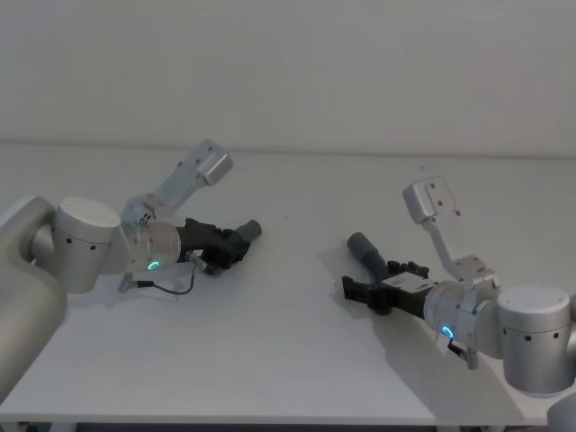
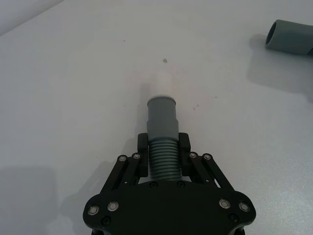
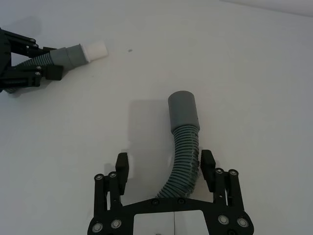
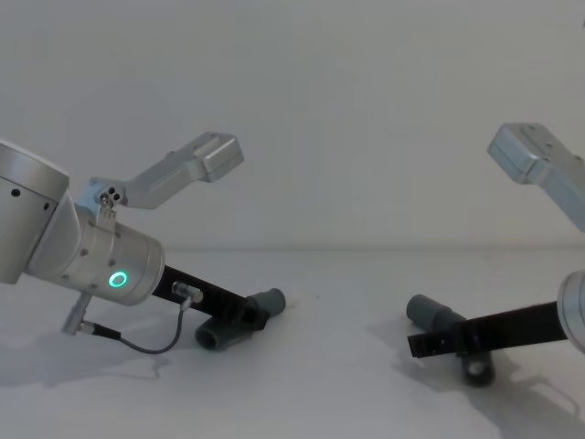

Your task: Use both hands to pick up one end of the pipe from the table, align the ends, and insert them.

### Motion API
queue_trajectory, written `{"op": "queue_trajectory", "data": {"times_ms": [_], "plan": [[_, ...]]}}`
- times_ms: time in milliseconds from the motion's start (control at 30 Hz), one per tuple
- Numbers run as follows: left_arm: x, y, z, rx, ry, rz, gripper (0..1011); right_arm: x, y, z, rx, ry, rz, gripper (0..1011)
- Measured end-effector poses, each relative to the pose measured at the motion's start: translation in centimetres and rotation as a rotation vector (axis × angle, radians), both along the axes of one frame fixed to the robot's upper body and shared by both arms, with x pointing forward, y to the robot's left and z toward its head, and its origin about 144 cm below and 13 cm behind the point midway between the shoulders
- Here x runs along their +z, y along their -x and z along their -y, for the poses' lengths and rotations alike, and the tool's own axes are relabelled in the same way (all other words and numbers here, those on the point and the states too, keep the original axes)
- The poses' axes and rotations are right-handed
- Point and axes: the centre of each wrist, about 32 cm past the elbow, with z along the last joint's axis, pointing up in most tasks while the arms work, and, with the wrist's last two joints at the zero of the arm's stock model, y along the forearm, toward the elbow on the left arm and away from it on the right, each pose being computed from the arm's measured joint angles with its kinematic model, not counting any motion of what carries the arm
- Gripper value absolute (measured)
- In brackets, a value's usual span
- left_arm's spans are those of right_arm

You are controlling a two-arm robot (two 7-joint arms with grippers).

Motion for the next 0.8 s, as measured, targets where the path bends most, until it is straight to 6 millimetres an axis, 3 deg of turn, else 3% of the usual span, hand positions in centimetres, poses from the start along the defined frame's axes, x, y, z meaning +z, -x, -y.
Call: {"op": "queue_trajectory", "data": {"times_ms": [400,533,800], "plan": [[0.00,0.00,0.00,0.000,0.000,0.000,345,-0.08,0.00,-0.02,0.000,-0.001,-0.004,600],[0.00,0.00,0.00,0.000,0.000,0.000,345,-0.09,0.00,-0.01,0.000,0.000,-0.005,439],[0.00,0.00,0.00,0.000,0.000,0.000,345,-0.10,-0.01,-0.02,-0.001,-0.001,-0.005,284]]}}
